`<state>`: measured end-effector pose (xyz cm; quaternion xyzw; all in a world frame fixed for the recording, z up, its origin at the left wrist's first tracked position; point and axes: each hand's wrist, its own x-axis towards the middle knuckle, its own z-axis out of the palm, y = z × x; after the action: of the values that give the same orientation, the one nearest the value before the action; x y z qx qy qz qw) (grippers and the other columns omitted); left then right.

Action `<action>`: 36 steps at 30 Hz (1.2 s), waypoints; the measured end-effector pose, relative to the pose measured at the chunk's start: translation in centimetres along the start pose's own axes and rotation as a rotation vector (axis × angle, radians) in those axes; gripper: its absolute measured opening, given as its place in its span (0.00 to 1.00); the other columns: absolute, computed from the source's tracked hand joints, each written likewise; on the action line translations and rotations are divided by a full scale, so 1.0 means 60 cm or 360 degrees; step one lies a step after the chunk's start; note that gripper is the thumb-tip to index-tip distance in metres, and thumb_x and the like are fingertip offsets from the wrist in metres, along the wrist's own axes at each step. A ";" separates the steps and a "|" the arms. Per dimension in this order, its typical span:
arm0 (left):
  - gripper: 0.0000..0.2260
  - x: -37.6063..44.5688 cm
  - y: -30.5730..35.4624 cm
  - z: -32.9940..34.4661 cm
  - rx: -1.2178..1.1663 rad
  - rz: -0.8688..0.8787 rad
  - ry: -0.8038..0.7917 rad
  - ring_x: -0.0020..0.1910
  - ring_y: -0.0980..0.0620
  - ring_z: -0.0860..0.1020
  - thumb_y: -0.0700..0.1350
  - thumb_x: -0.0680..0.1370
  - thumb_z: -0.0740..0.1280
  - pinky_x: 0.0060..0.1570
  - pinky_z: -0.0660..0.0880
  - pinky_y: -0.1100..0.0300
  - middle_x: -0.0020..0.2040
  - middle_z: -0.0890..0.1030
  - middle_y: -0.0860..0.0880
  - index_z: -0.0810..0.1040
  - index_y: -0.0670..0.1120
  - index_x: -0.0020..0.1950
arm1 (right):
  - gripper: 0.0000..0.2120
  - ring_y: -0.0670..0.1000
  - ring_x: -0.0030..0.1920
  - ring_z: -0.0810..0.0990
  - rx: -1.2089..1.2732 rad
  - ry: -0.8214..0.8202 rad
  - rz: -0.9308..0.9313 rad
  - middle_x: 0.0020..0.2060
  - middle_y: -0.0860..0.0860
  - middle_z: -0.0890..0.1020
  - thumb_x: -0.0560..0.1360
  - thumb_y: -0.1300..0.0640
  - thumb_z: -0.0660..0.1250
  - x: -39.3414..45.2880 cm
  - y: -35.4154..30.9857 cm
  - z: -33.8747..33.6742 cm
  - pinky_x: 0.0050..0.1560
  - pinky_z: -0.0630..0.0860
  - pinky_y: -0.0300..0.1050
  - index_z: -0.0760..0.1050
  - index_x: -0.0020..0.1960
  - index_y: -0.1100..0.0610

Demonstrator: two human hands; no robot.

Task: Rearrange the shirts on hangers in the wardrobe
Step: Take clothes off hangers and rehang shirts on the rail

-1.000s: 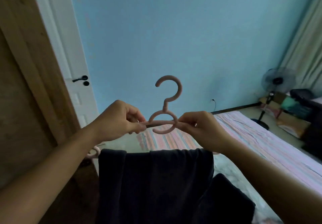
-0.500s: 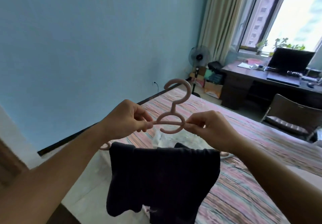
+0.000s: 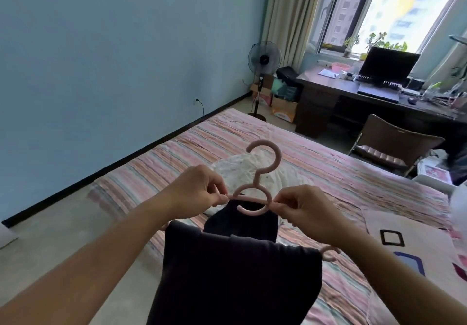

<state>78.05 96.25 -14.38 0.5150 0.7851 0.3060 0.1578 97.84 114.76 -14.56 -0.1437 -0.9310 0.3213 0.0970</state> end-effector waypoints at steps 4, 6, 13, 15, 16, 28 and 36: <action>0.00 0.069 -0.052 0.057 -0.0036 -0.0114 -0.0092 0.33 0.56 0.80 0.46 0.74 0.75 0.37 0.79 0.60 0.33 0.82 0.53 0.85 0.51 0.44 | 0.05 0.44 0.30 0.75 0.0028 -0.0084 0.0139 0.31 0.50 0.81 0.77 0.51 0.71 0.048 0.079 0.030 0.37 0.75 0.47 0.84 0.43 0.49; 0.01 0.108 -0.084 0.085 -0.0074 -0.0177 -0.0166 0.34 0.58 0.80 0.45 0.74 0.74 0.38 0.77 0.63 0.34 0.82 0.54 0.85 0.51 0.44 | 0.06 0.43 0.31 0.76 0.0047 -0.0145 0.0223 0.31 0.48 0.81 0.76 0.51 0.71 0.080 0.124 0.047 0.39 0.76 0.48 0.84 0.42 0.50; 0.08 0.267 -0.201 0.175 -0.0174 -0.0436 -0.0316 0.34 0.63 0.78 0.45 0.75 0.73 0.36 0.71 0.68 0.36 0.82 0.55 0.82 0.58 0.40 | 0.07 0.45 0.35 0.75 0.0069 -0.0356 0.0446 0.35 0.50 0.81 0.76 0.51 0.72 0.221 0.285 0.095 0.41 0.74 0.46 0.82 0.40 0.52; 0.06 0.318 -0.234 0.203 -0.0150 -0.0484 -0.0346 0.38 0.63 0.80 0.45 0.76 0.73 0.40 0.74 0.67 0.39 0.82 0.57 0.82 0.57 0.42 | 0.02 0.45 0.37 0.76 0.0061 -0.0432 0.0510 0.36 0.49 0.82 0.74 0.55 0.74 0.262 0.334 0.104 0.43 0.75 0.44 0.83 0.43 0.53; 0.05 0.342 -0.252 0.219 -0.0137 -0.0505 -0.0360 0.41 0.61 0.80 0.45 0.76 0.72 0.43 0.75 0.65 0.41 0.83 0.56 0.83 0.56 0.44 | 0.01 0.45 0.38 0.77 0.0051 -0.0479 0.0536 0.37 0.48 0.82 0.73 0.58 0.74 0.282 0.359 0.109 0.43 0.76 0.43 0.83 0.45 0.54; 0.09 0.589 -0.437 0.414 -0.0064 -0.0740 -0.0235 0.52 0.51 0.78 0.41 0.79 0.66 0.55 0.75 0.56 0.51 0.82 0.51 0.83 0.50 0.56 | 0.06 0.49 0.44 0.79 -0.0068 -0.0449 0.0757 0.41 0.48 0.81 0.75 0.61 0.71 0.483 0.653 0.228 0.41 0.70 0.40 0.80 0.46 0.51; 0.40 0.672 -0.538 0.558 0.0315 -0.0720 -0.0600 0.80 0.48 0.47 0.48 0.76 0.70 0.76 0.56 0.45 0.81 0.48 0.52 0.48 0.58 0.80 | 0.08 0.43 0.38 0.75 0.0078 -0.0179 0.1009 0.36 0.45 0.78 0.76 0.63 0.69 0.581 0.831 0.333 0.34 0.65 0.33 0.80 0.43 0.52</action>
<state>57.01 134.28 -57.96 0.3877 0.8626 0.0841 0.3139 69.82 152.38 -58.21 -0.4061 -0.8357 0.3654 -0.0560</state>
